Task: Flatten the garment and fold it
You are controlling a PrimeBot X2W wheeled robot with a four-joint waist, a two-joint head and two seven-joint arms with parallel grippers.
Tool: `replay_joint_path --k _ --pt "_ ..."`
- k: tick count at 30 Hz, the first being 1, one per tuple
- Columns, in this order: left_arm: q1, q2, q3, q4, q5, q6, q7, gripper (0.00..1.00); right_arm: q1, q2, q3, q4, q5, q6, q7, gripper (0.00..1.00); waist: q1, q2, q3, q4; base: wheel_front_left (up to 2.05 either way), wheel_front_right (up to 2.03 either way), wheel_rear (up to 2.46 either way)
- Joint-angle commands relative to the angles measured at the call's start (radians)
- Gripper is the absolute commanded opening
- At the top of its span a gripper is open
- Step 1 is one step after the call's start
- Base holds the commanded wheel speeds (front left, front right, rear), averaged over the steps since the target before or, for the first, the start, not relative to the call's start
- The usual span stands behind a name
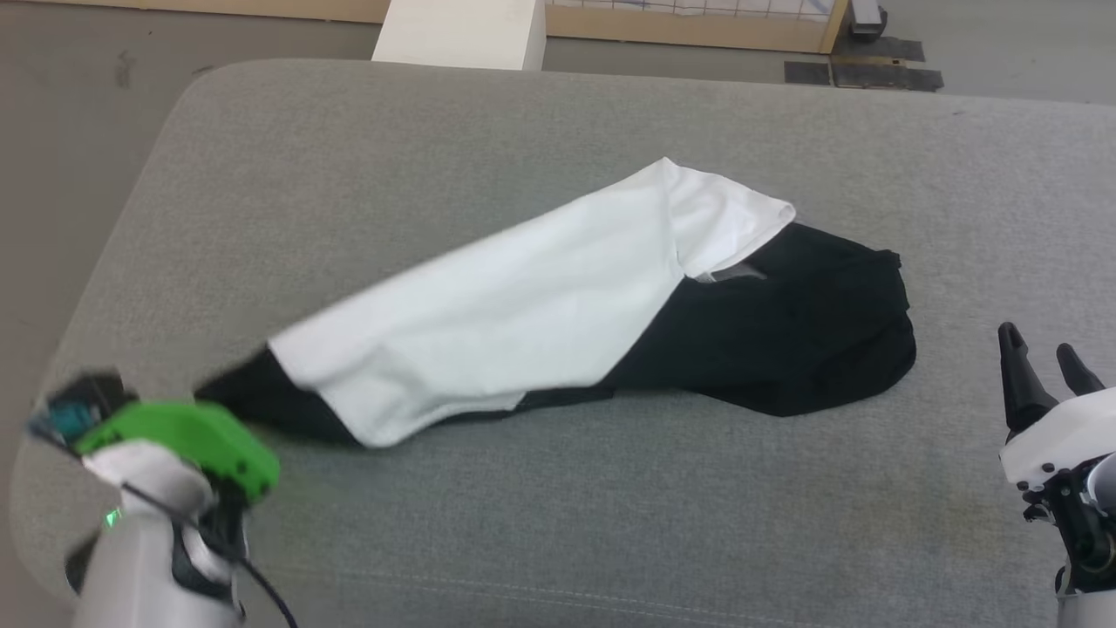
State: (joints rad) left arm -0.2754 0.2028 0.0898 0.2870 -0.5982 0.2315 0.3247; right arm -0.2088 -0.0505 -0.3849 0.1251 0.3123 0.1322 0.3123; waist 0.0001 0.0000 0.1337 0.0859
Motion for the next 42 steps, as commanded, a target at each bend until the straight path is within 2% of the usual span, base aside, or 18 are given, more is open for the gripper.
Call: replay_joint_path --k 1,3,4,5,8,13,16,19,24,29,37,42 --pt "0.026 -0.010 0.005 0.011 -0.013 0.006 0.007 0.00 0.011 0.000 0.003 0.004 -0.006 -0.002 -0.002 1.00 -0.0001 0.0000 0.003 0.007 0.00 0.00 0.00" --pt "0.051 -0.023 0.009 0.027 -0.029 0.003 0.008 0.00 0.013 0.000 0.002 0.004 -0.009 -0.002 0.000 1.00 -0.0001 0.0000 0.006 0.016 0.00 0.00 0.00" --pt "0.057 -0.025 0.006 0.029 -0.027 -0.001 0.002 0.31 0.013 0.000 0.004 0.004 -0.010 -0.002 0.001 1.00 -0.0001 0.0000 0.005 0.020 0.00 0.00 0.00" --pt "0.056 -0.031 0.016 0.021 -0.034 -0.005 -0.023 1.00 0.012 0.000 0.007 0.004 -0.011 -0.002 0.002 1.00 -0.0001 0.0000 0.005 0.024 0.00 0.00 0.00" --pt "0.047 -0.027 0.021 -0.017 -0.031 -0.044 -0.096 1.00 0.008 0.000 0.020 0.003 -0.015 -0.002 0.005 1.00 -0.0001 0.0000 0.001 0.031 0.00 0.00 0.00" --pt "0.079 0.017 0.017 -0.121 0.067 -0.120 -0.350 1.00 0.005 0.000 0.059 -0.003 -0.015 -0.002 0.010 1.00 -0.0001 0.0000 -0.010 0.037 0.00 0.00 0.00" --pt "0.126 0.019 -0.011 -0.153 0.127 -0.155 -0.489 1.00 0.003 0.000 0.087 -0.006 -0.026 -0.002 0.021 1.00 -0.0001 0.0000 -0.009 0.041 0.00 0.00 0.00" --pt "0.168 -0.003 -0.048 -0.171 0.184 -0.170 -0.563 1.00 -0.014 0.000 0.126 -0.012 -0.040 -0.002 0.039 1.00 -0.0001 0.0000 0.002 0.055 0.00 0.00 0.00" --pt "0.186 -0.067 -0.062 -0.221 0.249 -0.180 -0.585 1.00 -0.101 0.000 0.210 0.011 -0.043 -0.002 0.102 1.00 -0.0001 0.0000 0.043 0.087 0.00 0.00 0.00" --pt "0.154 -0.124 -0.077 -0.247 0.281 -0.215 -0.586 1.00 -0.262 -0.001 0.315 0.106 -0.106 -0.002 0.211 1.00 -0.0001 0.0000 0.104 0.156 0.00 0.00 0.00" --pt "0.094 -0.151 -0.115 -0.242 0.295 -0.255 -0.586 1.00 -0.445 -0.026 0.403 0.299 -0.237 -0.002 0.416 1.00 -0.0001 0.0000 0.185 0.247 0.00 0.00 0.00" --pt "0.086 -0.152 -0.130 -0.240 0.283 -0.251 -0.586 1.00 -0.478 -0.033 0.455 0.371 -0.249 -0.002 0.448 1.00 -0.0001 0.0000 0.199 0.261 0.00 0.00 0.00"
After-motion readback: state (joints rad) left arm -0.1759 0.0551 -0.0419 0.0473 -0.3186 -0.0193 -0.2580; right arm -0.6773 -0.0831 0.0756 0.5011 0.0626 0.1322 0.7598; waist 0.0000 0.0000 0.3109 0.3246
